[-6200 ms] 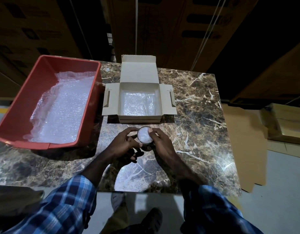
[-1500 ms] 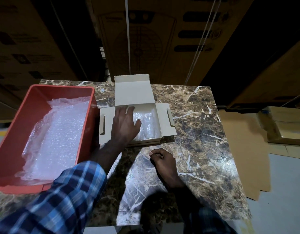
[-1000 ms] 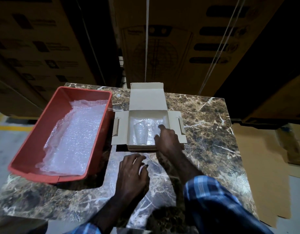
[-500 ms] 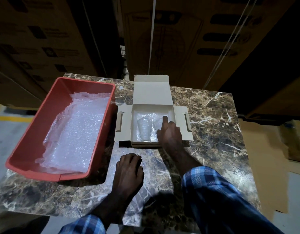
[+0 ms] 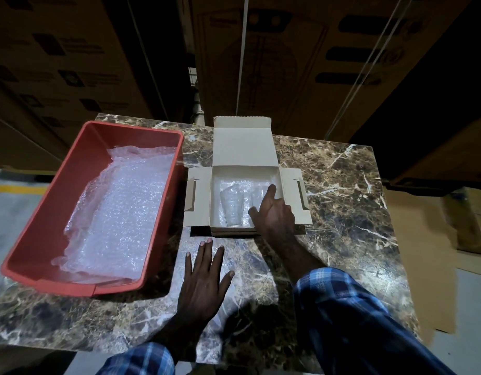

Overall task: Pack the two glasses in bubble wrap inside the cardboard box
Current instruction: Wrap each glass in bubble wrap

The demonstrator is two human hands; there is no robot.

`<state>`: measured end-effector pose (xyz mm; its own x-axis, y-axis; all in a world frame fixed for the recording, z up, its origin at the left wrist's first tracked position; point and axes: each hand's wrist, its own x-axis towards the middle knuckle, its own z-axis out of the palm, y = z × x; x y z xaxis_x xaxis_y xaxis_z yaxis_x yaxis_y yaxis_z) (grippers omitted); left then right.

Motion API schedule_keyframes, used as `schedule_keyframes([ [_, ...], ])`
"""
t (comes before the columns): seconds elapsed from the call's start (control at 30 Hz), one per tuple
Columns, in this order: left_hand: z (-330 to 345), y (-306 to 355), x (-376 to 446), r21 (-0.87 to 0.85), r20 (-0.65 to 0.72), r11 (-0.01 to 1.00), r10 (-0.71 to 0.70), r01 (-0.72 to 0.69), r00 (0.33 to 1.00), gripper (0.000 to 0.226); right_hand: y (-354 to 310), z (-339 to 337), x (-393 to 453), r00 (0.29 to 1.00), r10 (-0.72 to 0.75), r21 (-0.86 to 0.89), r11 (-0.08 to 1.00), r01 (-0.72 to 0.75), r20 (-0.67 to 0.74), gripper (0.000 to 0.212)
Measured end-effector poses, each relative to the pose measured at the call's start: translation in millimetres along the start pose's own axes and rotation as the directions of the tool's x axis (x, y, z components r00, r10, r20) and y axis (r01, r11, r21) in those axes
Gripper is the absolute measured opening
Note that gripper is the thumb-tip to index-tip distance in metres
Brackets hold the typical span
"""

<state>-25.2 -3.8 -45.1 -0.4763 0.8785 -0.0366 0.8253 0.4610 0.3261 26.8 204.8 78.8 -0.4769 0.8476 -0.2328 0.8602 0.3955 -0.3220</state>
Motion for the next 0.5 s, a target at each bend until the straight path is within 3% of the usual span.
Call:
schedule_keyframes([
  [0.5,-2.5,2.0,-0.3,-0.007,0.043,1.000,-0.028,0.028,0.999,0.064,0.1,-7.0,-4.5,1.000,0.024,0.014,1.000,-0.025,0.010,0.072],
])
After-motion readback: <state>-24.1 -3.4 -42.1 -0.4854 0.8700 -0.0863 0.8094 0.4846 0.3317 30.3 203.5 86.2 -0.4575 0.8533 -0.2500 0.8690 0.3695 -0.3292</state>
